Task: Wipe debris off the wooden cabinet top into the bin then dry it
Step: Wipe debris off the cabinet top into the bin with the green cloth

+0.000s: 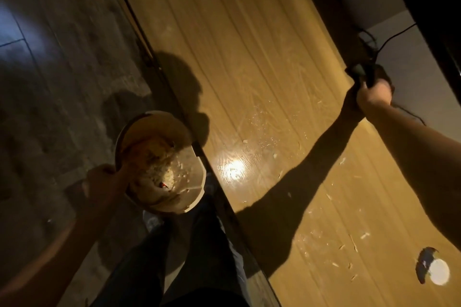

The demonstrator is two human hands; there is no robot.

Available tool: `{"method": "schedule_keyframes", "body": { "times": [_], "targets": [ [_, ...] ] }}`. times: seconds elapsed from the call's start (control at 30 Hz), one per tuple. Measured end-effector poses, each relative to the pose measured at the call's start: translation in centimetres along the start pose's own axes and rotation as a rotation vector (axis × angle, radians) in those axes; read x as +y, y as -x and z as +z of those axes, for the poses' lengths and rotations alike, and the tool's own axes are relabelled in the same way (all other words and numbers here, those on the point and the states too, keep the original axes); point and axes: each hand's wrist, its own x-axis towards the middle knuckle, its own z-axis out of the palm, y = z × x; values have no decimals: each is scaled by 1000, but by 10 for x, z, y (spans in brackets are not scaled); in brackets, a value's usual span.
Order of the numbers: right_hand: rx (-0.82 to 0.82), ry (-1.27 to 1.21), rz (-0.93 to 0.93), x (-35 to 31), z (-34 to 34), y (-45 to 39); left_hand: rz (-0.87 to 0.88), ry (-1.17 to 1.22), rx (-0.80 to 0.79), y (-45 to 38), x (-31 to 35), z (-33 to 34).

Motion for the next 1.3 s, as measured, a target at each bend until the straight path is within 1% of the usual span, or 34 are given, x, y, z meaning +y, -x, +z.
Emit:
{"method": "schedule_keyframes", "body": {
  "times": [0.1, 0.2, 0.3, 0.37, 0.47, 0.57, 0.67, 0.8, 0.9, 0.97, 1.03, 1.1, 1.2, 1.3],
  "targets": [
    [56, -47, -100, 0, 14, 16, -34, -44, -40, 4, 4, -1],
    [8, -53, -265, -8, 22, 46, -55, -48, -51, 13, 8, -2],
    [-37, -48, -373, -14, 36, 85, -45, -34, -43, 22, 8, -1],
    [-62, -32, -453, -17, 47, 111, -30, -72, -56, 27, 6, -3],
    [-100, -28, -512, -27, 64, 145, -53, -71, -90, 29, 4, -3],
    [-134, -73, -559, -37, 81, 183, -80, -35, -62, 23, 5, 2],
    [-149, -105, -614, -48, 103, 231, -68, -6, -26, 20, 9, 4],
    [-191, -115, -661, -64, 140, 306, -33, -7, -24, 27, 14, -2],
    [-233, -104, -727, -74, 163, 356, 8, 6, -81, 31, 15, -11],
    [-314, -100, -772, -76, 176, 381, 7, 34, -130, 35, 17, -17],
    [-466, -107, -754, -71, 187, 404, 10, 35, -146, 40, 18, -21],
    [-565, -125, -671, -59, 198, 426, 11, 51, -130, 46, 15, -24],
    [-580, -184, -570, -42, 206, 447, -5, 62, -163, 50, 7, -29],
    [-540, -259, -512, -36, 196, 447, 4, 73, -198, 52, 1, -33]
  ]
}}
